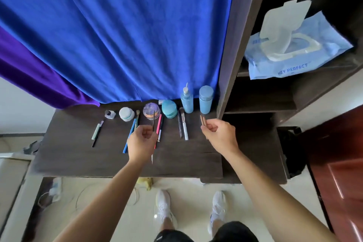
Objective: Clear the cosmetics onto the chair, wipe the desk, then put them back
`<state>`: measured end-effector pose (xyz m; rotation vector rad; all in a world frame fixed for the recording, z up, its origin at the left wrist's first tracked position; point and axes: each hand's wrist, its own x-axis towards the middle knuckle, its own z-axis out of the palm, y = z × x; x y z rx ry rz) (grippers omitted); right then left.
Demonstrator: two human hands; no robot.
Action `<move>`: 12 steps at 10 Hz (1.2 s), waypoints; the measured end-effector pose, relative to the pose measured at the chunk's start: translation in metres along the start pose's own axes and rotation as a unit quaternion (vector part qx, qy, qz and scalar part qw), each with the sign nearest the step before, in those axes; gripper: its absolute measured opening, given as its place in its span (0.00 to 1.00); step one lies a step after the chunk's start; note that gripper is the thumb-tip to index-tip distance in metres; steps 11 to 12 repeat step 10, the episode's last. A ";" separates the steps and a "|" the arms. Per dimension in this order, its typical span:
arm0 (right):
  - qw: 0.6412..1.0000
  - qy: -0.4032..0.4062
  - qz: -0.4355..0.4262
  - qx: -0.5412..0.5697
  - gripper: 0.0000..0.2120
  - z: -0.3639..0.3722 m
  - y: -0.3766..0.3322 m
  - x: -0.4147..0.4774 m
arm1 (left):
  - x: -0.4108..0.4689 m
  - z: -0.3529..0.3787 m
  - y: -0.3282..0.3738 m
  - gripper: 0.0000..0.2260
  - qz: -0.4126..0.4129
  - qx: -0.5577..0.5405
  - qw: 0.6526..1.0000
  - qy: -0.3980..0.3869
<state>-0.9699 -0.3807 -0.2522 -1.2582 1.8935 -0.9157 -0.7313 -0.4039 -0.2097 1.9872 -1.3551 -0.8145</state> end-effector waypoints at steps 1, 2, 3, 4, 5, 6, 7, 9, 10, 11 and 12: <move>0.999 0.003 0.037 -0.029 0.04 0.014 0.011 0.010 | 0.028 0.014 -0.026 0.06 -0.025 0.040 0.998 -0.035; 0.996 0.018 0.080 -0.043 0.04 0.027 0.018 0.014 | 0.050 0.026 -0.050 0.08 -0.044 0.070 0.993 -0.082; 0.992 0.019 0.116 -0.043 0.04 0.044 0.020 0.015 | 0.066 0.031 -0.067 0.06 -0.055 0.076 0.989 -0.111; 0.988 0.012 0.139 -0.059 0.04 0.063 0.022 0.020 | 0.082 0.037 -0.079 0.07 -0.065 0.085 0.986 -0.129; 0.985 0.015 0.143 -0.093 0.05 0.077 0.026 0.027 | 0.092 0.045 -0.086 0.07 -0.067 0.089 0.983 -0.148; 0.978 0.014 0.141 -0.152 0.07 0.085 0.031 0.033 | 0.098 0.054 -0.092 0.07 -0.057 0.101 0.981 -0.157; 0.962 0.013 0.154 -0.225 0.09 0.086 0.035 0.036 | 0.100 0.059 -0.099 0.10 -0.051 0.117 0.978 -0.165; 0.963 -0.014 0.160 -0.218 0.14 0.080 0.042 0.037 | 0.098 0.060 -0.105 0.14 -0.033 0.137 0.975 -0.171; 0.962 -0.045 0.164 -0.211 0.21 0.077 0.040 0.037 | 0.097 0.059 -0.104 0.17 -0.029 0.142 0.973 -0.179; 0.962 -0.045 0.164 -0.211 0.21 0.077 0.040 0.037 | 0.097 0.059 -0.104 0.17 -0.029 0.142 0.973 -0.179; 0.962 -0.045 0.164 -0.211 0.21 0.077 0.040 0.037 | 0.097 0.059 -0.104 0.17 -0.029 0.142 0.973 -0.179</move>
